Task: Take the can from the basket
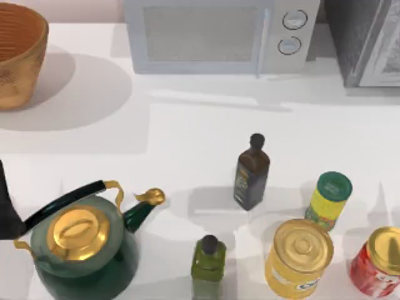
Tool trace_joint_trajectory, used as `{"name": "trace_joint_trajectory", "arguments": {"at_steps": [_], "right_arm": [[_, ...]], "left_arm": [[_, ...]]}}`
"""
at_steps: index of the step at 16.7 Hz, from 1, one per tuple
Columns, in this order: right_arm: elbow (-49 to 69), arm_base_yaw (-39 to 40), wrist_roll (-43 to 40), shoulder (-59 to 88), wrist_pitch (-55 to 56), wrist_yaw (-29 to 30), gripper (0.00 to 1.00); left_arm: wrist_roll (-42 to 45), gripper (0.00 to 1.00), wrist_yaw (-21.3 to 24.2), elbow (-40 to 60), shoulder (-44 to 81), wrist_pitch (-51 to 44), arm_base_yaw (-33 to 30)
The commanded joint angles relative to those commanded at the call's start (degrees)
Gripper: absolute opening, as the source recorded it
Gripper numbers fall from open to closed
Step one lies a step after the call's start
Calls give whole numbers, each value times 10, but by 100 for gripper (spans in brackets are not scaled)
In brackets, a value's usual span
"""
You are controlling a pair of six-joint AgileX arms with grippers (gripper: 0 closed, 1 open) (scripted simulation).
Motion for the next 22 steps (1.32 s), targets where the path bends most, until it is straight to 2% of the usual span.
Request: {"name": "trace_joint_trajectory", "arguments": {"at_steps": [5,9,14,22], "right_arm": [[0,0,0,0,0,0,100],[0,0,0,0,0,0,100],[0,0,0,0,0,0,100],[0,0,0,0,0,0,100]], "left_arm": [[2,100,3,30,32,-14,3],[11,100,12,141,148,-64,15],[31,100,32,358,380,-169,38],[75,100,67,791,845,-389,86]]}}
